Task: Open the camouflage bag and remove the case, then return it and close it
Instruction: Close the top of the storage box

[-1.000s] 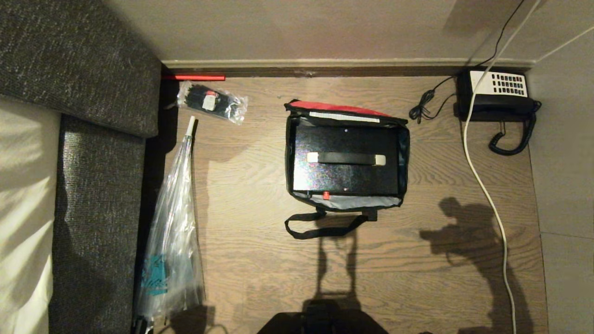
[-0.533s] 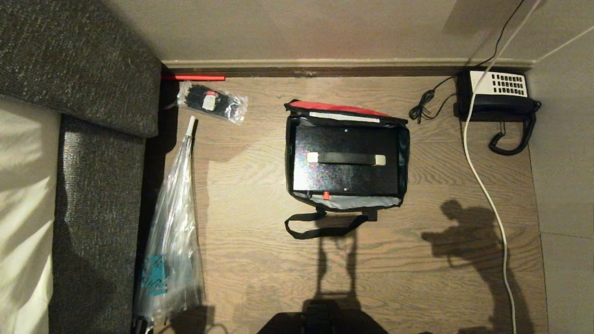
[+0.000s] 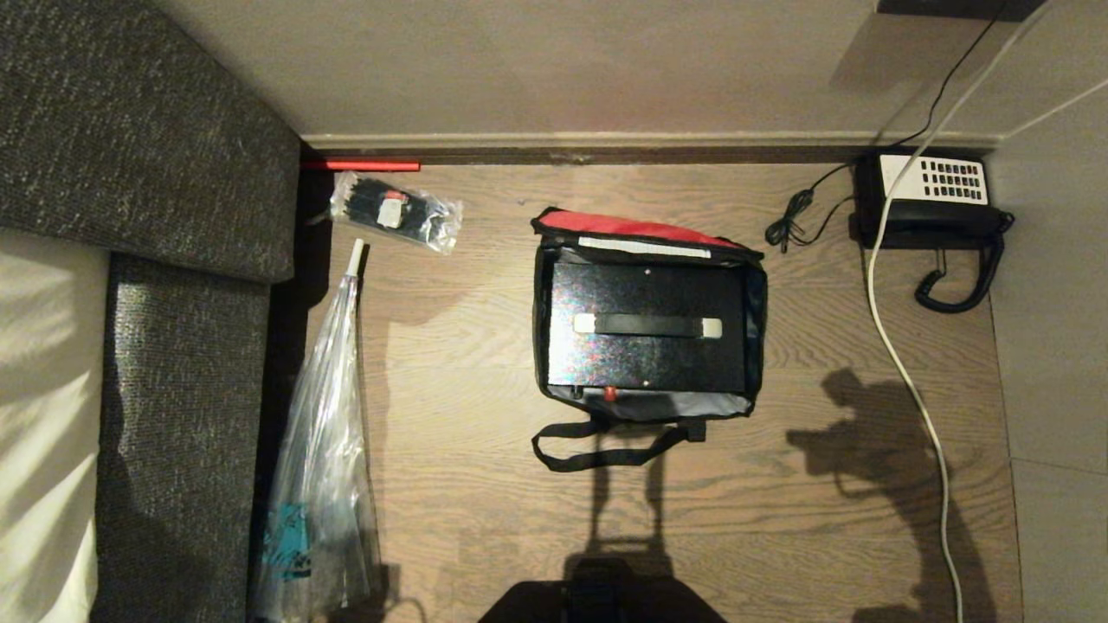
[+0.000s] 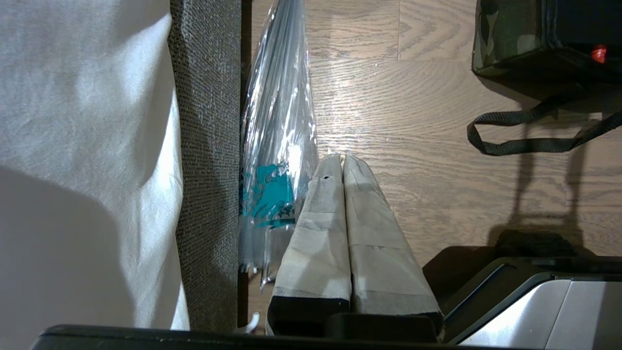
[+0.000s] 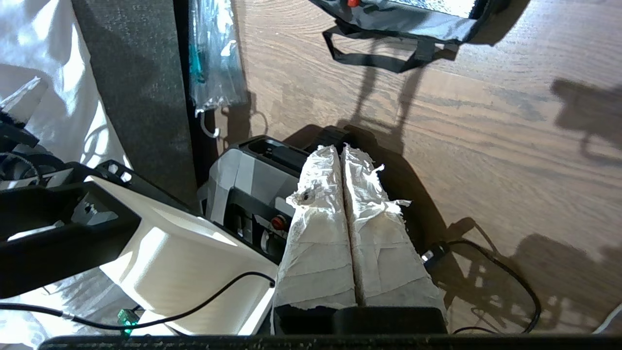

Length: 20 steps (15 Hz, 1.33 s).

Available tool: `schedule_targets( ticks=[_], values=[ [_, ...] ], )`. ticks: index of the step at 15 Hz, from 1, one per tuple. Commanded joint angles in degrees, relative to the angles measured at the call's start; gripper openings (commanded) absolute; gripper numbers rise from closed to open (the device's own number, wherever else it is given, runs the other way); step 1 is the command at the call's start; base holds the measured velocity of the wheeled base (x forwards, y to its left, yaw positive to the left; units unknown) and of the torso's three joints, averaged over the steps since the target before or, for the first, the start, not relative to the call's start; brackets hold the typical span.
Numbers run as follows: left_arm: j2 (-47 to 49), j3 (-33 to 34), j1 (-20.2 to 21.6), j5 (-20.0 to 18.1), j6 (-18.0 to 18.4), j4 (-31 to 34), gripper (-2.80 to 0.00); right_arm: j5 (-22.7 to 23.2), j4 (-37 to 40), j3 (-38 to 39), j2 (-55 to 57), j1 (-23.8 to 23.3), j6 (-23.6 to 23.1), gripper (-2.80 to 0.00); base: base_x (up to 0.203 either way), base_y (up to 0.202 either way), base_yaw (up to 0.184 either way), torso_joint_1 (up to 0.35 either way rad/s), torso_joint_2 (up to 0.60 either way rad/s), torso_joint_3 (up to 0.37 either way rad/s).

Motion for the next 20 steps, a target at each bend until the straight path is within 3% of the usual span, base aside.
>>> schedule_targets(
  ticks=[1, 5, 10, 15, 18, 20],
  values=[
    [0.1, 0.1, 0.0, 0.0, 0.1, -0.1, -2.8, 0.2, 0.1, -0.1, 0.2, 0.0, 0.0, -2.8, 0.0, 0.0, 0.0, 0.0, 0.0, 0.0],
    [0.1, 0.1, 0.0, 0.0, 0.3, -0.1, -2.8, -0.5, 0.2, 0.6, 0.8, 0.0, 0.2, -2.8, 0.0, 0.0, 0.0, 0.0, 0.0, 0.0],
    [0.1, 0.0, 0.0, -0.1, 1.0, 0.0, -2.8, -7.0, -0.4, 1.6, 6.8, 0.0, 0.9, -2.8, 0.0, 0.0, 0.0, 0.0, 0.0, 0.0],
    [0.1, 0.1, 0.0, -0.2, 2.3, 0.1, -2.8, -7.0, -3.7, 2.8, 11.2, -0.1, 1.8, -2.8, 0.0, 0.0, 0.0, 0.0, 0.0, 0.0],
    [0.1, 0.1, 0.0, 0.0, -1.1, 0.0, -2.8, -6.5, -4.2, 3.9, 11.5, 0.0, 1.7, -2.8, 0.0, 0.0, 0.0, 0.0, 0.0, 0.0],
    [0.1, 0.1, 0.0, 0.0, -1.1, -0.1, -2.8, -6.4, -4.2, 4.7, 11.3, 0.0, 1.7, -2.8, 0.0, 0.0, 0.0, 0.0, 0.0, 0.0]
  ],
)
